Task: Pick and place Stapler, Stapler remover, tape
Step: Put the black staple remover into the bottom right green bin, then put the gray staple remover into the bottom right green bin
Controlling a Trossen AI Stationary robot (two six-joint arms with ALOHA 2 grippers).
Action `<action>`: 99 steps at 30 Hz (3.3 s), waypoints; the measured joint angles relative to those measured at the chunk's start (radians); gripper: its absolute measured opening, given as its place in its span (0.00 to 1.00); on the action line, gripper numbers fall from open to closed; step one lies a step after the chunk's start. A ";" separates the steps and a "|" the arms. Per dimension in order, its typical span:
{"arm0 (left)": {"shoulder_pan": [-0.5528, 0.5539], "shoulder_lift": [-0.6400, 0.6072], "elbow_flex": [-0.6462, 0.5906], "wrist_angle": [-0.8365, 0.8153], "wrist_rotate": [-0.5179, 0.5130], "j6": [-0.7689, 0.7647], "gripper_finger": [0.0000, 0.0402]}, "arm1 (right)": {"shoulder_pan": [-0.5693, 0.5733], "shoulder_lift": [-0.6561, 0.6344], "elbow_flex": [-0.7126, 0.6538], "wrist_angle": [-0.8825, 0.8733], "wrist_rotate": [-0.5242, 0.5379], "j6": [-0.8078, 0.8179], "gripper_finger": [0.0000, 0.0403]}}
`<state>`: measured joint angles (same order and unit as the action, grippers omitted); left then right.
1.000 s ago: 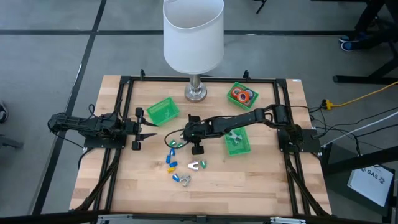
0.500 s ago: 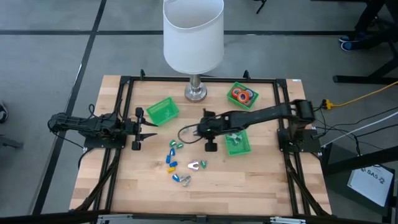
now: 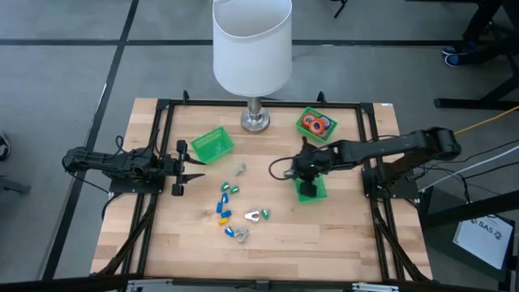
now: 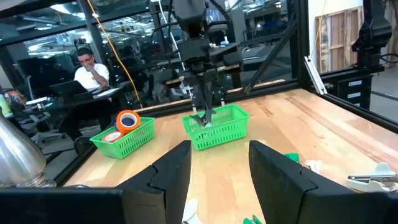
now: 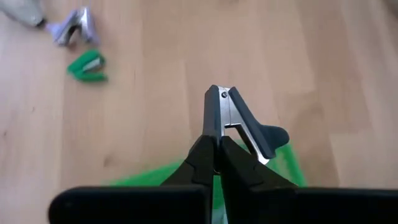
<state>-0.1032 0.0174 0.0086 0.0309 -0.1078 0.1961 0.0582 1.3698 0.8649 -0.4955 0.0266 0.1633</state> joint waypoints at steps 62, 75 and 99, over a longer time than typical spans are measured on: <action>0.000 0.000 0.000 0.000 0.000 0.000 0.39 | -0.035 0.607 0.390 0.385 0.086 -1.039 0.54; 0.000 0.000 0.000 0.000 0.000 0.000 0.39 | -0.028 0.746 0.390 0.650 0.192 -1.526 0.54; 0.000 0.000 0.000 0.000 0.000 0.000 0.39 | -0.046 0.785 0.390 0.720 0.295 -1.581 0.11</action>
<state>-0.1028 0.0174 0.0084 0.0307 -0.1074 0.1960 0.0120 2.1544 1.2552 0.2245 0.3214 -1.4174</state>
